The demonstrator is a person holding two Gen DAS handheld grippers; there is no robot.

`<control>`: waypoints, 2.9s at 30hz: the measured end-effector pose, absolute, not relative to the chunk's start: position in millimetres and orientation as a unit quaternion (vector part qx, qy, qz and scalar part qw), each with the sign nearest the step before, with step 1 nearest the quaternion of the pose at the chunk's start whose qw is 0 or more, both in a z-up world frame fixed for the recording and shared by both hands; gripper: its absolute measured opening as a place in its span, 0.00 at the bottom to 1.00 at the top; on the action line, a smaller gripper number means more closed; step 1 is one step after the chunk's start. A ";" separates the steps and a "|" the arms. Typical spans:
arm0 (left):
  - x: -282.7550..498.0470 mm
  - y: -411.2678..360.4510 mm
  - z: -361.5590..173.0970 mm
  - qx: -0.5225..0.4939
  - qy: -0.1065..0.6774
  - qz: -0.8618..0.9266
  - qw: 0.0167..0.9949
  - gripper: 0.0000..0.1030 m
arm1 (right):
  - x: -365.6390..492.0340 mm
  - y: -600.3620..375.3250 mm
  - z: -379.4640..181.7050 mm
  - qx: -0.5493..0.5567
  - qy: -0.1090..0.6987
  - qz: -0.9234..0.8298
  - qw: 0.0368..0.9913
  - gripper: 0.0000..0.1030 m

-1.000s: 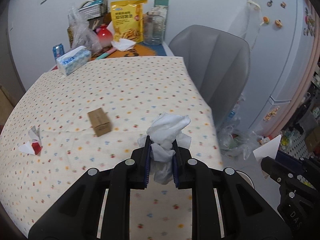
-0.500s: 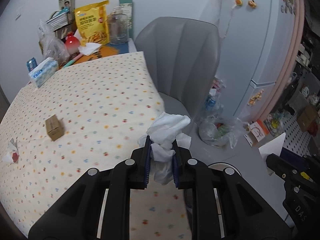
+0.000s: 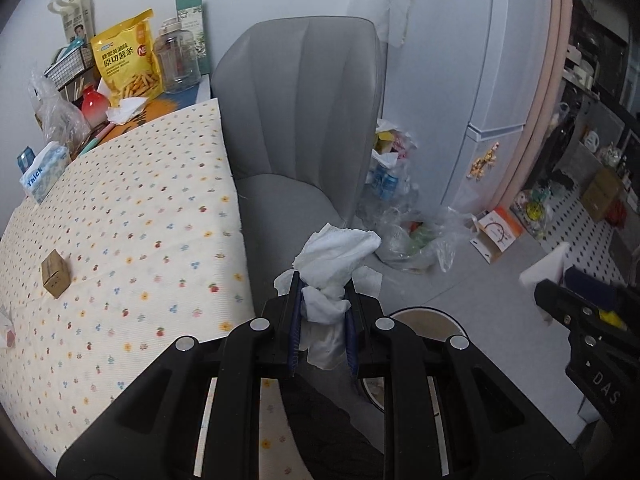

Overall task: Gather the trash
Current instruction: 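Carry both items to the bin and open the right tool over it, then open the left tool over the bin to drop the tissue, then move both open tools back over the table toward the paper scrap and box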

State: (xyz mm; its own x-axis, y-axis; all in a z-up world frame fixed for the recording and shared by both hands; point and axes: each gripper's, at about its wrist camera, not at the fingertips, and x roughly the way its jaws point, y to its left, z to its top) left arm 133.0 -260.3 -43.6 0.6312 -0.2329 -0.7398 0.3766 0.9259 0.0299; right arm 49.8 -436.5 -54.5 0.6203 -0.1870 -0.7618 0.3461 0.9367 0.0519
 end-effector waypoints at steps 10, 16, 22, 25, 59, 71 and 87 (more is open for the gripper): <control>130.3 -291.8 -58.1 0.116 0.406 -0.184 0.887 0.18 | 35.3 -476.2 -71.8 0.136 0.414 -0.168 0.884 0.52; 120.0 -327.1 -69.4 0.130 0.415 -0.221 0.873 0.18 | 10.5 -502.2 -68.2 0.139 0.412 -0.205 0.877 0.55; 108.5 -357.5 -75.5 0.134 0.429 -0.267 0.852 0.32 | -11.5 -524.0 -63.9 0.146 0.407 -0.236 0.870 0.56; 104.4 -364.1 -73.2 0.136 0.427 -0.284 0.848 0.57 | -15.8 -528.6 -62.3 0.149 0.404 -0.242 0.870 0.57; 140.7 -125.3 -7.5 0.025 0.360 -0.086 0.929 0.93 | 61.0 -340.8 -1.8 0.054 0.373 -0.092 0.922 0.86; 148.9 -34.4 -9.1 -0.025 0.356 -0.022 0.934 0.93 | 87.6 -254.0 12.2 -0.007 0.367 -0.044 0.929 0.90; 141.0 83.5 -23.6 -0.077 0.363 0.084 0.925 0.93 | 128.0 -144.3 5.6 -0.068 0.376 0.050 0.923 0.90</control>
State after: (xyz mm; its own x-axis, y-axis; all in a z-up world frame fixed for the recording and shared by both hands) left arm 141.0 83.5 -23.6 0.7223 0.1001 -0.6843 -0.2123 0.9738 -0.0816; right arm 128.0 -144.2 5.6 0.7125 0.0407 -0.7005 -0.1436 0.9857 -0.0888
